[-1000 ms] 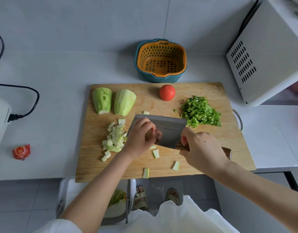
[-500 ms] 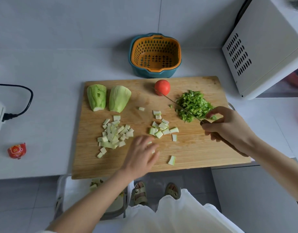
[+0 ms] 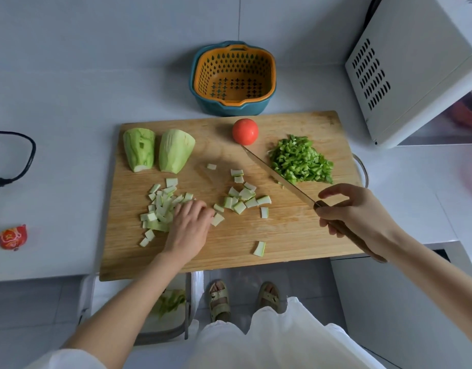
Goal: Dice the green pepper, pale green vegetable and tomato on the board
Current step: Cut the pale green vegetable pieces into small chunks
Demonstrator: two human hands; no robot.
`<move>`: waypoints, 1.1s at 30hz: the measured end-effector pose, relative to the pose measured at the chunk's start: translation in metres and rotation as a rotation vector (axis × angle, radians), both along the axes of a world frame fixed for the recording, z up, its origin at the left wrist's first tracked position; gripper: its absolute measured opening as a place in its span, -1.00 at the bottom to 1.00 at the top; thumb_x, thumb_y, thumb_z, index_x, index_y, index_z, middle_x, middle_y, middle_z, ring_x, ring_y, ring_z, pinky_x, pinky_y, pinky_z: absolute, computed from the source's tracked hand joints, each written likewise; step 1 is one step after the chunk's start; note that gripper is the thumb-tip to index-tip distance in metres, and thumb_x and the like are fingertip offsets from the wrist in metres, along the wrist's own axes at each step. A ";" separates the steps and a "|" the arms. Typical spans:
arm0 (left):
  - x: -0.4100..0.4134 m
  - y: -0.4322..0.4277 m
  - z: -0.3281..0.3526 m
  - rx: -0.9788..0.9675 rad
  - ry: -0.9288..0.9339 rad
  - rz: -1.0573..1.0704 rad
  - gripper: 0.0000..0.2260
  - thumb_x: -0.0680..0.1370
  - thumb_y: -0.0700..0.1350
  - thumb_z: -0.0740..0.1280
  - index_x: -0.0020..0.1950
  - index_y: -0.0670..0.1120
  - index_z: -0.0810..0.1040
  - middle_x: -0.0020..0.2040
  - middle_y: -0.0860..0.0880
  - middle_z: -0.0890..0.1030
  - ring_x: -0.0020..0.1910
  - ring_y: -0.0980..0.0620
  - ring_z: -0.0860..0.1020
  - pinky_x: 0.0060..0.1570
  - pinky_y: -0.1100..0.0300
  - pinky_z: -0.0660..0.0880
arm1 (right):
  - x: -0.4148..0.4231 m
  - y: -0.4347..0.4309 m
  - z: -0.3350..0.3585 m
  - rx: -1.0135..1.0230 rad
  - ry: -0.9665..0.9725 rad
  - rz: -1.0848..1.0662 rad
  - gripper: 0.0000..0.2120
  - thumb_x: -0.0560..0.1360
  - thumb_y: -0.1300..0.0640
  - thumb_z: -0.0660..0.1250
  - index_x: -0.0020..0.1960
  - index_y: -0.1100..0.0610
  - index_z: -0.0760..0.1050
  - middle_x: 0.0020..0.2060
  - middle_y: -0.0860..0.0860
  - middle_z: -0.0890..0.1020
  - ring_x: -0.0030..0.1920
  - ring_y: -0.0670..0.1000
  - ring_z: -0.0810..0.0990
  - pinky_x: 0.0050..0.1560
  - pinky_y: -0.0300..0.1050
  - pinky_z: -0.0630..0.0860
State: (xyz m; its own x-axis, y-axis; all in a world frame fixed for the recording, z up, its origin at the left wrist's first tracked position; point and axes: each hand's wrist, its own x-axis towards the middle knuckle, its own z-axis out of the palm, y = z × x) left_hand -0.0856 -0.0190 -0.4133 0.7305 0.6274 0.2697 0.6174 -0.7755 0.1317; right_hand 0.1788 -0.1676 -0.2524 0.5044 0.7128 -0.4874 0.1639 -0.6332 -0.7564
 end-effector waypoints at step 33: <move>0.001 0.048 0.017 -0.079 -0.236 0.366 -0.73 0.55 -0.09 0.12 -0.17 -0.17 0.54 -0.16 -0.13 0.54 -0.16 -0.11 0.45 -0.11 0.06 0.27 | -0.097 0.015 -0.075 -0.009 -0.445 0.242 -0.83 0.55 0.11 0.23 0.06 0.13 0.54 -0.39 0.00 0.56 -0.41 0.01 0.50 -0.42 -0.18 0.35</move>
